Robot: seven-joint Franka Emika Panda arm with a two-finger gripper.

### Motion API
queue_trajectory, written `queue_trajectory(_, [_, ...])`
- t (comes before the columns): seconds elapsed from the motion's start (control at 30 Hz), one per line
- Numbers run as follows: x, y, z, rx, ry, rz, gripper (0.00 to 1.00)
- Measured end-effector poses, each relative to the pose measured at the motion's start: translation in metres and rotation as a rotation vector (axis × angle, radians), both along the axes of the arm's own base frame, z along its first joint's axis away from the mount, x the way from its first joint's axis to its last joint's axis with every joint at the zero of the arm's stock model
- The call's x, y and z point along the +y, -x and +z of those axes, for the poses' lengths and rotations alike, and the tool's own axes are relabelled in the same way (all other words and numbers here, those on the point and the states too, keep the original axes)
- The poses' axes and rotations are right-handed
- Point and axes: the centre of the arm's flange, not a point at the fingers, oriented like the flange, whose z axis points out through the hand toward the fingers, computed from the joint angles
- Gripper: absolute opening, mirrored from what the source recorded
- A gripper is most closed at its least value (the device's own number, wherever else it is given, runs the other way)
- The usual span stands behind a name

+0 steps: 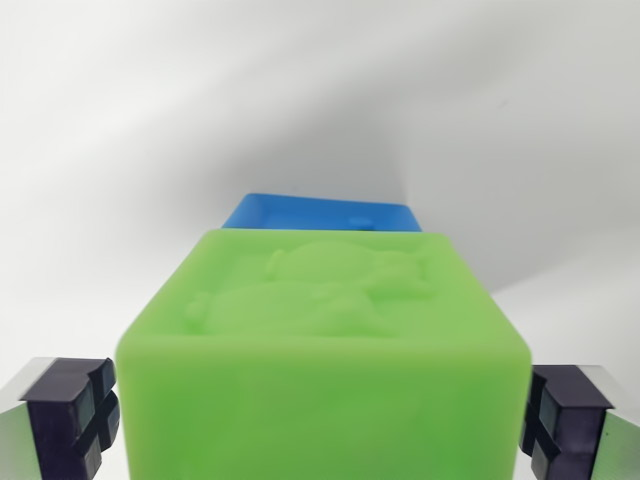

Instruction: Stack cube

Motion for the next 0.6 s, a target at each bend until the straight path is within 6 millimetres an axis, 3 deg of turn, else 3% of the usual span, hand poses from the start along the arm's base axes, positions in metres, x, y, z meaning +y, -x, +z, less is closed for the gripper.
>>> queue_trajectory(0.6, [0.0, -0.001, 0.012, -0.004, 0.0, 0.0, 1.0])
